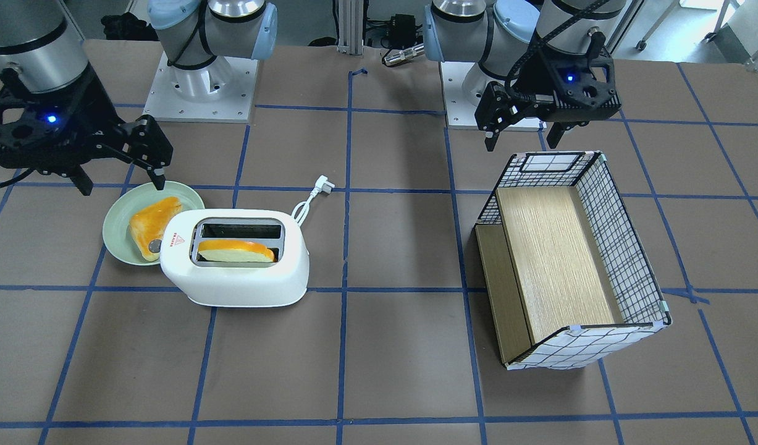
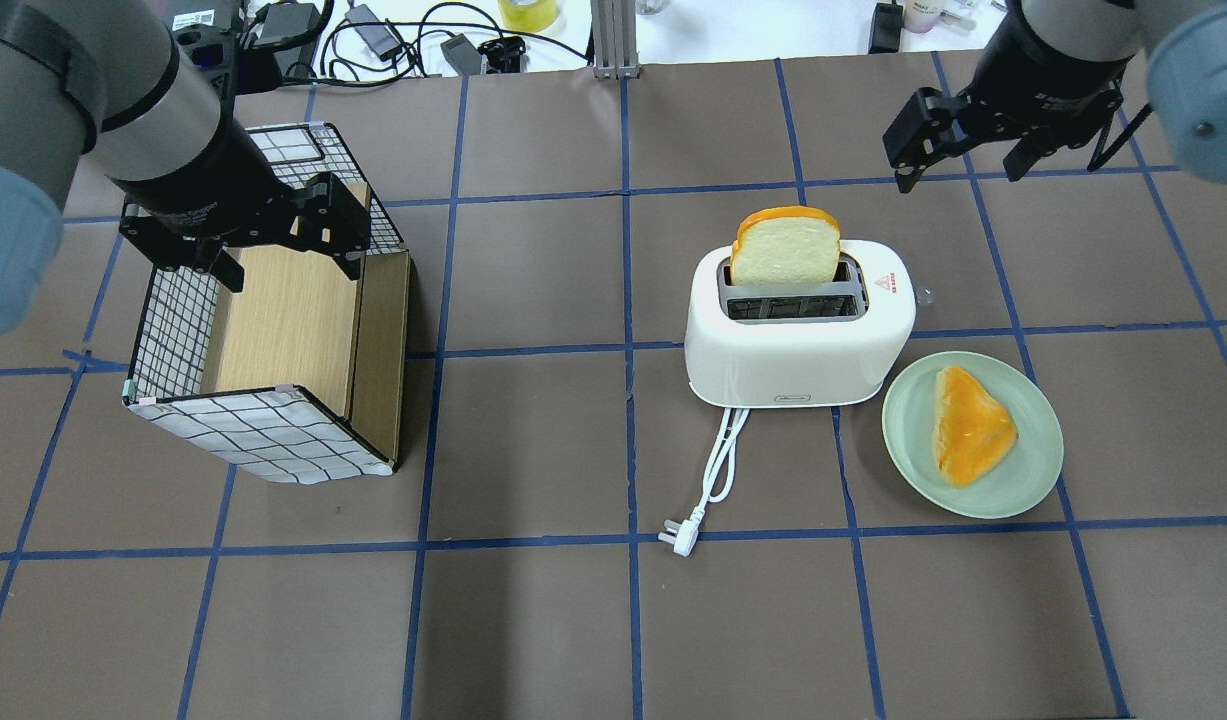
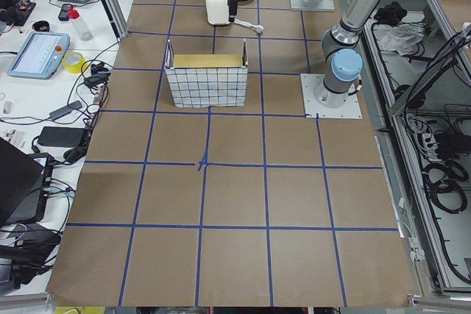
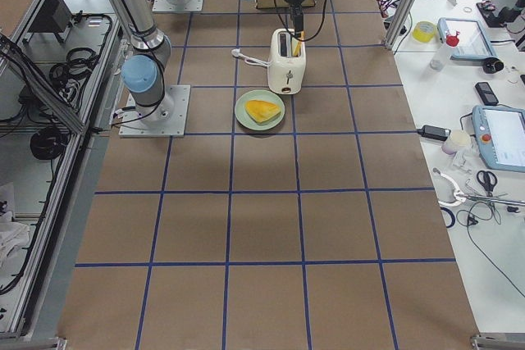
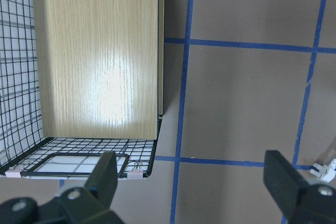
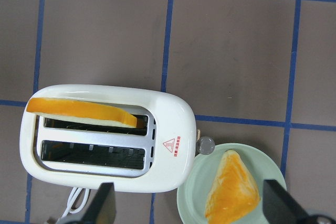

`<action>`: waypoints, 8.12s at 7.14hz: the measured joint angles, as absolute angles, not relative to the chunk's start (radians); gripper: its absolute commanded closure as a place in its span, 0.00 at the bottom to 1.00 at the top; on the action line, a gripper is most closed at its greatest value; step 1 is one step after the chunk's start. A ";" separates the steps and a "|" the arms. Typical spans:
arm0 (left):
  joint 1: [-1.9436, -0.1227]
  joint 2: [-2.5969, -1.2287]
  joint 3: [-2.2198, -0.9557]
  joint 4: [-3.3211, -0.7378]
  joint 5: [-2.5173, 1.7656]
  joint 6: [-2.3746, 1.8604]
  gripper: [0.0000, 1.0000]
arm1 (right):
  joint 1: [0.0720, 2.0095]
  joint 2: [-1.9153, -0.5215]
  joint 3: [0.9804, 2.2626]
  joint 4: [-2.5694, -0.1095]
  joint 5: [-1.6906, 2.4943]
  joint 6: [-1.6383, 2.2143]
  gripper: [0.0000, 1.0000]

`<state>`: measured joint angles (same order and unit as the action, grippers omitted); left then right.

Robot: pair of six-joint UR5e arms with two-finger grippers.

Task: Press toaster with right arm
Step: 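Move the right gripper outward and lower it beside the toaster's lever side, then advance the right gripper toward the toaster's side lever, then press the toaster lever down with the right gripper, then lift the right gripper away from the toaster lever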

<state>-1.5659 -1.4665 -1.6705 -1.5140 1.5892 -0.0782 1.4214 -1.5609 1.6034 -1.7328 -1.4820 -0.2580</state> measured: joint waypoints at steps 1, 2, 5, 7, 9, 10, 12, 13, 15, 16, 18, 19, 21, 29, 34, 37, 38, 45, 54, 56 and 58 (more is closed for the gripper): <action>-1.566 -1.466 -1.670 -1.514 1.589 -0.078 0.00 | 1.342 -1.553 1.605 -1.731 -1.402 -0.374 0.63; -1.566 -1.467 -1.671 -1.514 1.589 -0.078 0.00 | 1.279 -1.535 1.608 -1.731 -1.315 -0.468 0.90; -1.566 -1.466 -1.670 -1.514 1.589 -0.078 0.00 | 1.215 -1.475 1.617 -1.739 -1.099 -0.604 1.00; -1.566 -1.466 -1.670 -1.514 1.589 -0.078 0.00 | 1.158 -1.412 1.623 -1.740 -0.964 -0.721 1.00; -1.566 -1.467 -1.671 -1.514 1.589 -0.078 0.00 | 1.124 -1.385 1.670 -1.738 -0.891 -0.770 1.00; -1.566 -1.466 -1.670 -1.514 1.589 -0.078 0.00 | 1.115 -1.383 1.710 -1.734 -0.874 -0.772 1.00; -1.566 -1.466 -1.671 -1.514 1.589 -0.078 0.00 | 1.087 -1.382 1.780 -1.696 -0.886 -0.769 1.00; -1.566 -1.466 -1.671 -1.514 1.589 -0.078 0.00 | 1.067 -1.384 1.793 -1.664 -0.916 -0.769 1.00; -1.566 -1.466 -1.670 -1.514 1.589 -0.078 0.00 | 1.048 -1.387 1.801 -1.610 -0.979 -0.768 1.00; -1.566 -1.466 -1.670 -1.514 1.589 -0.078 0.00 | 1.046 -1.388 1.805 -1.592 -0.984 -0.767 1.00; -1.566 -1.467 -1.670 -1.514 1.589 -0.078 0.00 | 1.051 -1.390 1.816 -1.587 -0.959 -0.756 1.00; -1.566 -1.467 -1.670 -1.514 1.589 -0.078 0.00 | 1.053 -1.389 1.817 -1.593 -0.916 -0.742 1.00; -1.566 -1.466 -1.670 -1.514 1.589 -0.078 0.00 | 1.054 -1.381 1.818 -1.614 -0.870 -0.727 1.00; -1.566 -1.467 -1.670 -1.514 1.589 -0.078 0.00 | 1.080 -1.329 1.834 -1.623 -0.843 -0.726 1.00; -1.566 -1.466 -1.670 -1.514 1.589 -0.078 0.00 | 1.082 -1.312 1.840 -1.633 -0.903 -0.735 1.00; -1.566 -1.467 -1.671 -1.514 1.589 -0.078 0.00 | 1.081 -1.290 1.841 -1.660 -0.986 -0.735 1.00; -1.566 -1.467 -1.671 -1.514 1.589 -0.078 0.00 | 1.081 -1.282 1.841 -1.664 -1.008 -0.733 1.00; -1.566 -1.467 -1.670 -1.514 1.589 -0.078 0.00 | 1.082 -1.252 1.866 -1.714 -1.078 -0.677 1.00; -1.566 -1.466 -1.671 -1.514 1.589 -0.078 0.00 | 1.184 -1.390 1.777 -1.722 -1.094 -0.353 0.88; -1.566 -1.466 -1.670 -1.514 1.589 -0.078 0.00 | 1.185 -1.474 1.739 -1.692 -1.155 -0.328 0.43; -1.566 -1.466 -1.670 -1.514 1.588 -0.078 0.00 | 1.187 -1.562 1.707 -1.688 -1.277 -0.316 0.00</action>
<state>-1.5662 -1.4664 -1.6705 -1.5140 1.5882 -0.0782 1.1867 -1.5622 1.7068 -1.6875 -1.2769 -0.3162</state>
